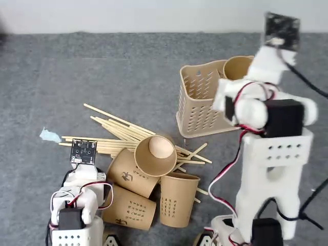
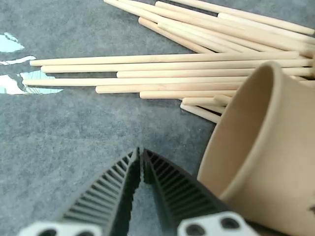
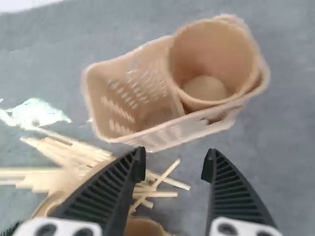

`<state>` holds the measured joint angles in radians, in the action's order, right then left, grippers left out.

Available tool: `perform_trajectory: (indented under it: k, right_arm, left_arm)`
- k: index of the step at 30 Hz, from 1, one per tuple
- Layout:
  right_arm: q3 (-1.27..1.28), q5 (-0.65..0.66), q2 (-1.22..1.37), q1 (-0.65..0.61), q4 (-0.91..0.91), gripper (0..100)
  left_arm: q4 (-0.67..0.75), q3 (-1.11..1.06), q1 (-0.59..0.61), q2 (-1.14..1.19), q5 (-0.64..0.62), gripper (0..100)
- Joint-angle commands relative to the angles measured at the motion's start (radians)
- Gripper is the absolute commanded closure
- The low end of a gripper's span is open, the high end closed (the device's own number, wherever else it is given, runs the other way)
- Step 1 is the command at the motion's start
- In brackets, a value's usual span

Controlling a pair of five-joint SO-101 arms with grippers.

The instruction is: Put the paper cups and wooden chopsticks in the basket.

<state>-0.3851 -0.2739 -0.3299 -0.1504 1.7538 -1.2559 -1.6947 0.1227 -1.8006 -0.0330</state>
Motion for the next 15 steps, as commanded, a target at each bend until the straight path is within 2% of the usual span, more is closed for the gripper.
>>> perform_trajectory:
  k: [1, 5, 11, 15]
  right_arm:
    - [0.032, -0.005, -0.058, -0.061, 0.042, 80.9]
    - [0.189, -0.002, -0.179, -0.191, 0.042, 80.9]
    - [0.511, -0.005, -0.407, -0.46, 0.038, 80.9]
    - [0.689, -0.003, -0.483, -0.521, -0.061, 80.9]
  left_arm:
    - [-0.003, 0.01, 0.002, -0.015, 0.002, 99]
    - [-0.003, 0.01, 0.002, -0.015, 0.002, 99]
    - [-0.003, 0.01, 0.002, -0.015, 0.002, 99]
    - [-0.003, 0.01, 0.002, -0.015, 0.002, 99]
